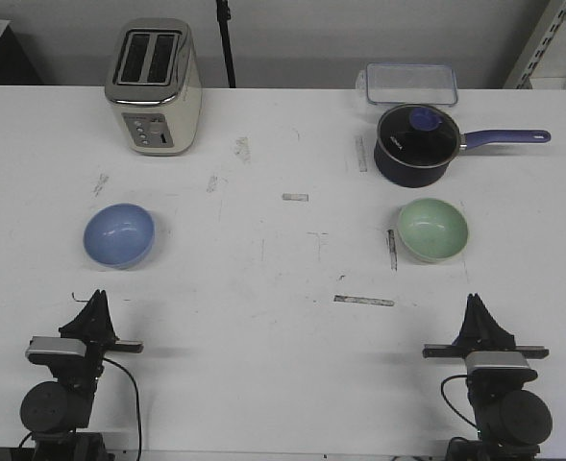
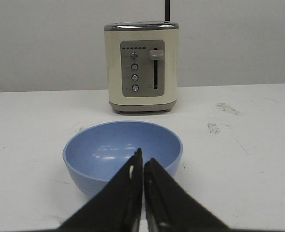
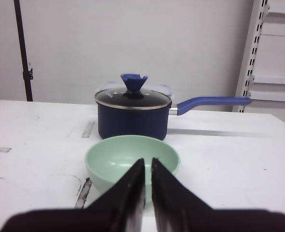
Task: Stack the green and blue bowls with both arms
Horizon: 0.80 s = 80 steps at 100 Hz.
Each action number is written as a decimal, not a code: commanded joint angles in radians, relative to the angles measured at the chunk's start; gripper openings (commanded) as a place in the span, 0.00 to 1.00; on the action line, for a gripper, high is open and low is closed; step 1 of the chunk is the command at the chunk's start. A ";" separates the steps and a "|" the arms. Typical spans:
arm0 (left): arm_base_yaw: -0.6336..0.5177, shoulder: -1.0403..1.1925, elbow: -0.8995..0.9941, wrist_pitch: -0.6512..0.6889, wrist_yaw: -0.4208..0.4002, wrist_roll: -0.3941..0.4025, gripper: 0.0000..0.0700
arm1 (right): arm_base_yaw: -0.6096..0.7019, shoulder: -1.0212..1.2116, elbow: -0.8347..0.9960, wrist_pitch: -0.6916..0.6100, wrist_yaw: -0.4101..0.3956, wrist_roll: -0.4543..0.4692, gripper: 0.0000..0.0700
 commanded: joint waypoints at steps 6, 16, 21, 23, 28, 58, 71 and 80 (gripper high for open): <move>0.002 -0.002 -0.022 0.012 -0.002 0.008 0.00 | 0.000 0.098 0.096 -0.089 0.000 -0.026 0.02; 0.002 -0.002 -0.022 0.012 -0.002 0.008 0.00 | 0.000 0.210 0.174 -0.126 0.000 -0.042 0.02; 0.002 -0.002 -0.022 0.012 -0.002 0.008 0.00 | 0.000 0.272 0.211 -0.131 0.000 -0.042 0.02; 0.002 -0.002 -0.022 0.012 -0.002 0.008 0.00 | 0.000 0.298 0.225 -0.130 0.000 -0.042 0.02; 0.002 -0.002 -0.022 0.013 -0.002 0.008 0.00 | 0.000 0.364 0.262 -0.132 0.000 -0.042 0.02; 0.002 -0.002 -0.022 0.013 -0.002 0.008 0.00 | 0.000 0.786 0.533 -0.230 0.000 -0.013 0.02; 0.002 -0.002 -0.022 0.012 -0.002 0.008 0.00 | 0.000 0.954 0.663 -0.294 0.000 0.054 0.02; 0.002 -0.002 -0.022 0.012 -0.002 0.008 0.00 | 0.000 1.040 0.750 -0.318 -0.002 0.113 0.02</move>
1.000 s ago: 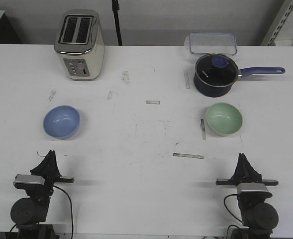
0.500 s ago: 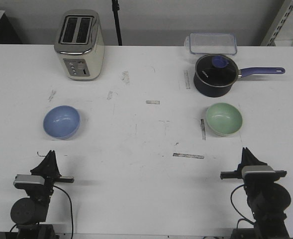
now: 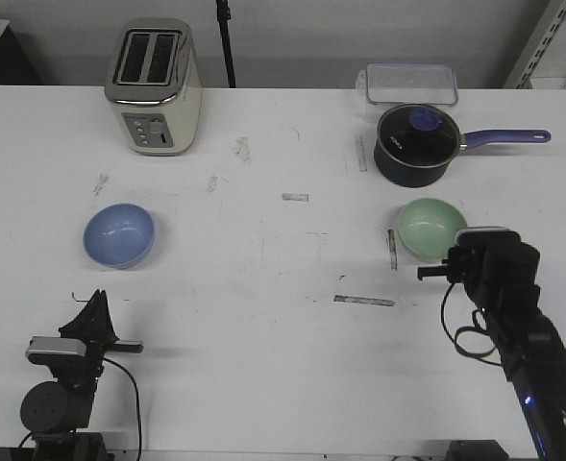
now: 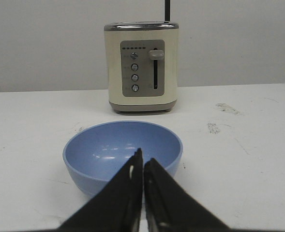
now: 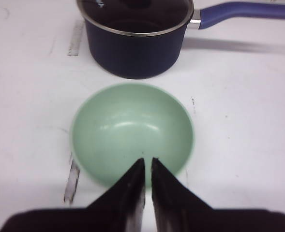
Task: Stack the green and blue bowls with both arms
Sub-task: 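Reach the right gripper forward and grip the rim of the pale green bowl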
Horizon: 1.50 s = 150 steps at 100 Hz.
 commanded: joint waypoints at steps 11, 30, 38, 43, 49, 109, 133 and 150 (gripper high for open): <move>0.002 -0.002 -0.022 0.012 -0.002 0.008 0.00 | -0.003 0.145 0.159 -0.013 -0.006 0.141 0.02; 0.002 -0.002 -0.022 0.012 -0.002 0.008 0.00 | -0.031 0.288 0.315 -0.153 -0.007 0.143 0.02; 0.002 -0.002 -0.022 0.012 -0.002 0.008 0.00 | -0.055 0.344 0.370 -0.203 -0.007 0.143 0.02; 0.002 -0.002 -0.022 0.012 -0.002 0.008 0.00 | -0.069 0.377 0.401 -0.227 -0.008 0.143 0.02; 0.002 -0.002 -0.022 0.012 -0.002 0.008 0.00 | -0.087 0.411 0.435 -0.256 -0.008 0.148 0.02; 0.002 -0.002 -0.022 0.012 -0.002 0.008 0.00 | -0.203 0.617 0.501 -0.339 -0.154 0.149 0.66; 0.002 -0.002 -0.022 0.012 -0.002 0.008 0.00 | -0.203 0.703 0.500 -0.339 -0.169 0.149 0.65; 0.002 -0.002 -0.022 0.012 -0.002 0.008 0.00 | -0.202 0.738 0.500 -0.334 -0.168 0.150 0.32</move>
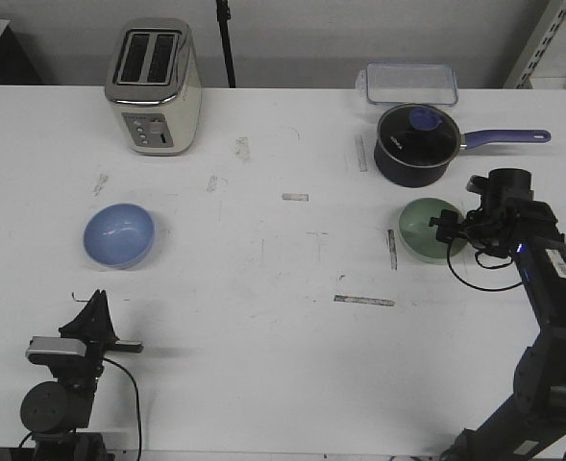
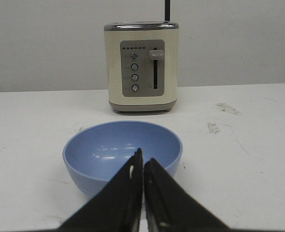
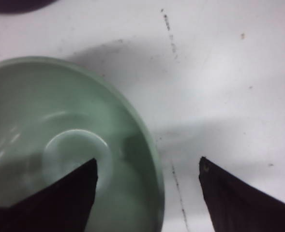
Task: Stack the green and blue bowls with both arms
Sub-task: 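Reach the right gripper forward and grip the rim of the pale green bowl, then drag the green bowl with the right gripper toward the table centre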
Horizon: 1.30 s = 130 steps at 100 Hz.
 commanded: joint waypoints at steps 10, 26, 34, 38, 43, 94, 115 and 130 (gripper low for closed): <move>0.002 -0.002 -0.022 0.012 -0.002 0.008 0.00 | 0.001 0.034 0.014 0.016 -0.003 0.002 0.10; 0.002 -0.002 -0.022 0.013 -0.002 0.008 0.00 | 0.001 0.025 0.015 0.030 -0.001 0.002 0.02; 0.002 -0.002 -0.022 0.012 -0.002 0.008 0.00 | 0.006 0.005 0.015 0.032 -0.003 0.002 0.02; 0.002 -0.002 -0.022 0.012 -0.002 0.008 0.00 | 0.013 -0.009 0.015 0.034 -0.003 0.002 0.02; 0.002 -0.002 -0.022 0.012 -0.002 0.008 0.00 | 0.022 -0.027 0.016 0.034 -0.004 0.003 0.02; 0.002 -0.002 -0.022 0.012 -0.002 0.008 0.00 | 0.340 -0.100 0.015 0.049 -0.099 0.125 0.02; 0.002 -0.002 -0.022 0.012 -0.002 0.008 0.00 | 0.526 -0.091 0.012 0.080 -0.096 0.184 0.02; 0.002 -0.002 -0.022 0.012 -0.002 0.008 0.00 | 0.629 -0.052 0.011 0.083 -0.089 0.229 0.02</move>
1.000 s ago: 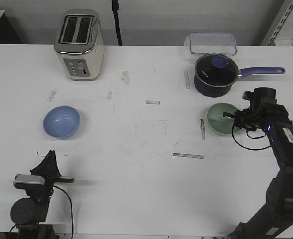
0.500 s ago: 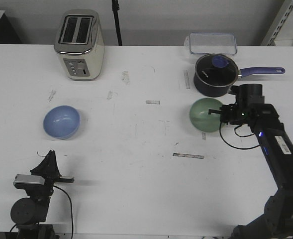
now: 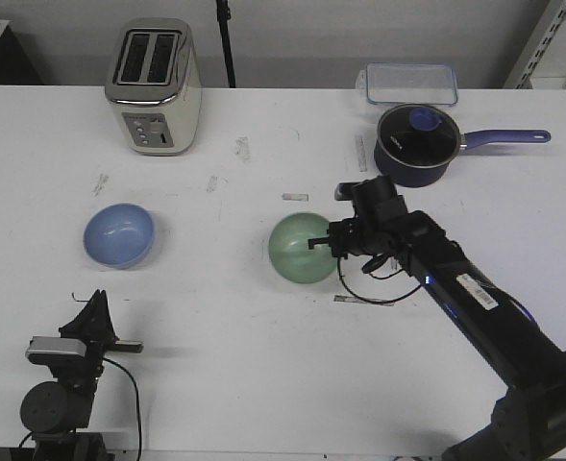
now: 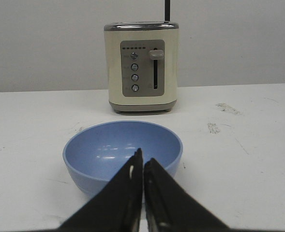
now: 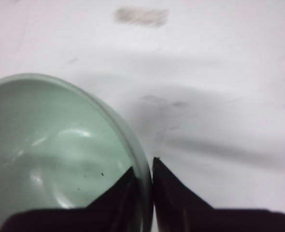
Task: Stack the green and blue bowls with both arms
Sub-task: 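Drag the green bowl with the right gripper toward the table centre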
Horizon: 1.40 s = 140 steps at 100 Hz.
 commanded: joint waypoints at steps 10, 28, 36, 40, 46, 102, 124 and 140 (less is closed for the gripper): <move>0.002 -0.002 -0.022 0.013 -0.002 0.009 0.00 | 0.069 0.074 0.011 0.012 0.006 0.060 0.02; 0.002 -0.001 -0.022 0.013 -0.002 0.009 0.00 | 0.110 0.113 0.011 0.045 0.008 0.067 0.02; 0.002 -0.002 -0.022 0.012 -0.002 0.009 0.00 | 0.111 0.118 0.011 0.045 0.022 0.076 0.02; 0.002 -0.001 -0.022 0.012 -0.002 0.009 0.00 | 0.111 0.119 0.011 0.045 0.028 0.082 0.02; 0.002 -0.002 -0.022 0.012 -0.002 0.009 0.00 | 0.111 0.122 0.011 0.045 0.035 0.082 0.02; 0.002 -0.002 -0.022 0.013 -0.002 0.009 0.00 | 0.111 0.143 0.011 0.039 0.077 0.089 0.02; 0.002 -0.002 -0.022 0.013 -0.002 0.009 0.00 | 0.111 0.142 0.011 0.039 0.077 0.089 0.32; 0.002 -0.002 -0.022 0.012 -0.002 0.009 0.00 | 0.111 0.124 0.011 0.048 0.083 0.089 0.52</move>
